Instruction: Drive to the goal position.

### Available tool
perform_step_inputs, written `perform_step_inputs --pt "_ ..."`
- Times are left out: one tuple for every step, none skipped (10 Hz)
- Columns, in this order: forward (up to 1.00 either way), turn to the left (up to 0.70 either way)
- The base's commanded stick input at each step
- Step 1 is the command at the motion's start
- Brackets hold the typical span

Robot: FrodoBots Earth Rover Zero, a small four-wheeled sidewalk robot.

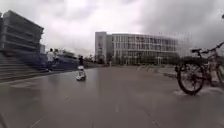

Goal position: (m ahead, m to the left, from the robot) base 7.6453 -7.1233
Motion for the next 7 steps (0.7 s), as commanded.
perform_step_inputs --pt "0.70 0.00" --pt "0.70 0.00" --pt "0.70 0.00" --pt "0.70 -0.13" --pt "0.70 -0.35" --pt "0.70 -0.35" --pt "0.70 -0.35"
